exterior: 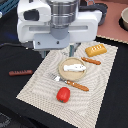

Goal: Interact with the objects in diverse but meaningful ways.

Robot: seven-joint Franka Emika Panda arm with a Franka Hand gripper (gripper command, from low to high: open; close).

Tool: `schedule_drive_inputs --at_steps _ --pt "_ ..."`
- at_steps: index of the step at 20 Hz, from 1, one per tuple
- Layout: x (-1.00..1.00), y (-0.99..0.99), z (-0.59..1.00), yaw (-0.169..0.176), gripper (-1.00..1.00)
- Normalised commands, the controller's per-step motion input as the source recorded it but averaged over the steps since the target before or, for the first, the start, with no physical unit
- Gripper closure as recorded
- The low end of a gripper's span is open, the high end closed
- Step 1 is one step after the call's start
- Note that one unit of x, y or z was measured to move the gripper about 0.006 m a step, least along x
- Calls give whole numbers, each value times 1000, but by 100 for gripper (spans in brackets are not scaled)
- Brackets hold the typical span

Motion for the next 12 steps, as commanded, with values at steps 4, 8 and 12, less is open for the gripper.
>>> schedule_drive_inputs --at_steps 4,8,12 --pt "-959 51 -6 150 -100" --pt "-971 13 -19 150 -100" --pt "-991 0 -109 134 -100"
